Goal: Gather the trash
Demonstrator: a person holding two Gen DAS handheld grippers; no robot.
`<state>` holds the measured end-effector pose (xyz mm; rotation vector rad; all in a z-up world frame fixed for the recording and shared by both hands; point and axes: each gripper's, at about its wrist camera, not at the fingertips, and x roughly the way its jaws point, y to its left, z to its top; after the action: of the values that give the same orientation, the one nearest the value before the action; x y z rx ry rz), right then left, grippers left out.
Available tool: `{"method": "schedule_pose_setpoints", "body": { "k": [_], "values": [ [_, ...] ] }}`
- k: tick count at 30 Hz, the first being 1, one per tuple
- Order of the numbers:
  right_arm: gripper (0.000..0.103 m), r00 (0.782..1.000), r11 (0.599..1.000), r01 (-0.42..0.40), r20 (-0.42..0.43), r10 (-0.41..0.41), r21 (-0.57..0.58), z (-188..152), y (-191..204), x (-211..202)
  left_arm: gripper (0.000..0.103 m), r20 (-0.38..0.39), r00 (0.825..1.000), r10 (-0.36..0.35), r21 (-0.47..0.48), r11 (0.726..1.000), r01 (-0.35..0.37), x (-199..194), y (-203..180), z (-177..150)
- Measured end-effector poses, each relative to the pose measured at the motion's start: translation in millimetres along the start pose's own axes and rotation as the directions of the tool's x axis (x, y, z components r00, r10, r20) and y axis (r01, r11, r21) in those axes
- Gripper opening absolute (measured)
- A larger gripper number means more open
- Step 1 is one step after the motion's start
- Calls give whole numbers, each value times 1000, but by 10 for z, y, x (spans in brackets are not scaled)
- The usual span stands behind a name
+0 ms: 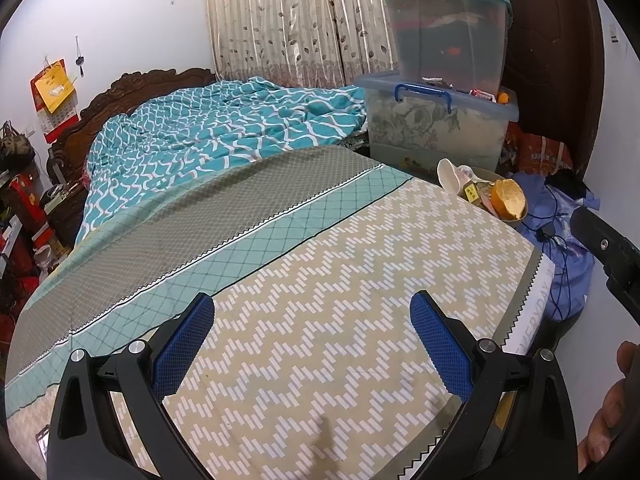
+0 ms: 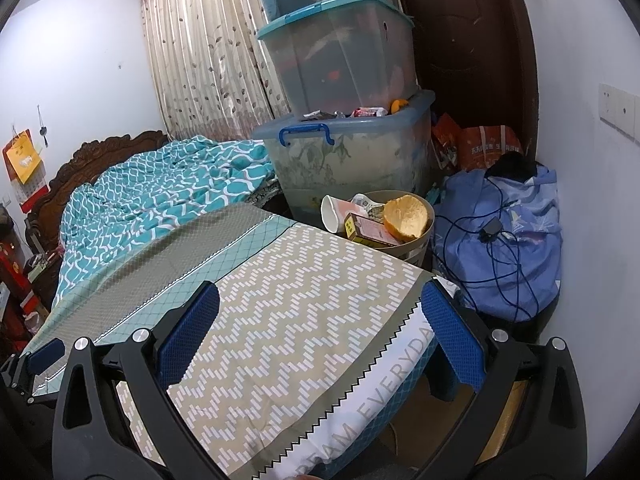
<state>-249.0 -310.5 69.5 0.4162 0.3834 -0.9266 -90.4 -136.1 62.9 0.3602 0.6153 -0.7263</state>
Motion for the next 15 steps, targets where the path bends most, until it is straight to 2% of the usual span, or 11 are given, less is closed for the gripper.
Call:
{"method": "schedule_pose_setpoints", "body": {
  "k": [15],
  "values": [
    [100, 1000, 999, -15, 16, 15, 31, -4, -78, -70, 94, 13, 1000, 5, 16, 1000, -5, -89, -66, -21]
  ]
}}
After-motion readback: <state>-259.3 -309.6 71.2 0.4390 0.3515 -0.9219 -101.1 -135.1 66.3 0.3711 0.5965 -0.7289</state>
